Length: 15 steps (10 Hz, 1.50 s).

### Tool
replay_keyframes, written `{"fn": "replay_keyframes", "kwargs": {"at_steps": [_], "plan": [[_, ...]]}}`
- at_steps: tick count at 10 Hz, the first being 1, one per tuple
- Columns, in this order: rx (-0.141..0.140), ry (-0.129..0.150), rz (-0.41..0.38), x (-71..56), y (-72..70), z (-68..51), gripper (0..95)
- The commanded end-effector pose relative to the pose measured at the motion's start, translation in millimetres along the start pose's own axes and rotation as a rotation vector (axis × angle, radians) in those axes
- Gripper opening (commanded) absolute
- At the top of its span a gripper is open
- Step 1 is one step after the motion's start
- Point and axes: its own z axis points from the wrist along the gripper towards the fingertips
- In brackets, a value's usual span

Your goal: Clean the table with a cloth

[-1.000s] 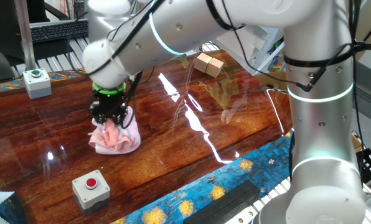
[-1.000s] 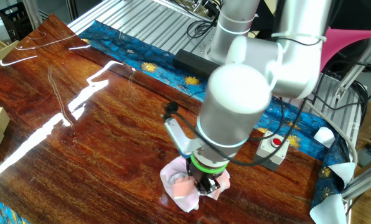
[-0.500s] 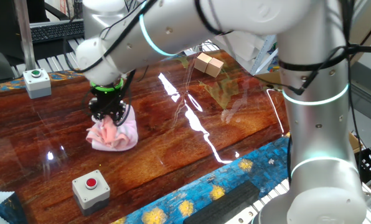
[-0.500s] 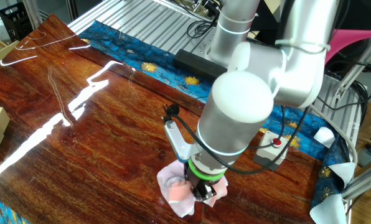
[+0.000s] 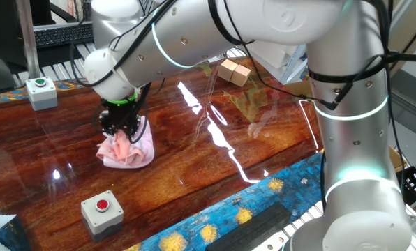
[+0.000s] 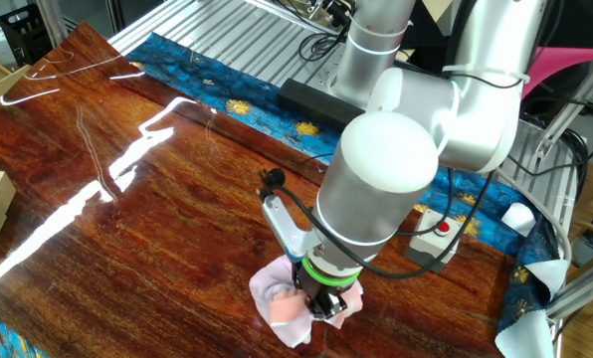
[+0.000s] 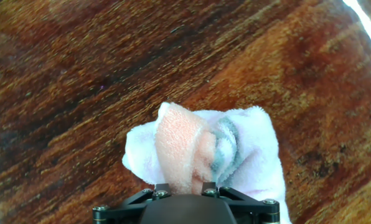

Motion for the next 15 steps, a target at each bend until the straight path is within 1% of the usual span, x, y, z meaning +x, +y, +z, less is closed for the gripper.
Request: {"fn": "replay_keyframes", "kwargs": {"at_steps": [1,3,6,9,12,15], "plan": [[0.000,0.002,-0.065,-0.1,0.4,2.0,0.0],[-0.002,0.010,-0.127,-0.1,0.4,2.0,0.0],[-0.004,0.005,-0.194,-0.1,0.4,2.0,0.0],[-0.002,0.008,-0.255,-0.1,0.4,2.0,0.0],[-0.016,0.018,-0.332,-0.1,0.4,2.0,0.0],[-0.018,0.017,-0.392,-0.1,0.4,2.0,0.0]]}}
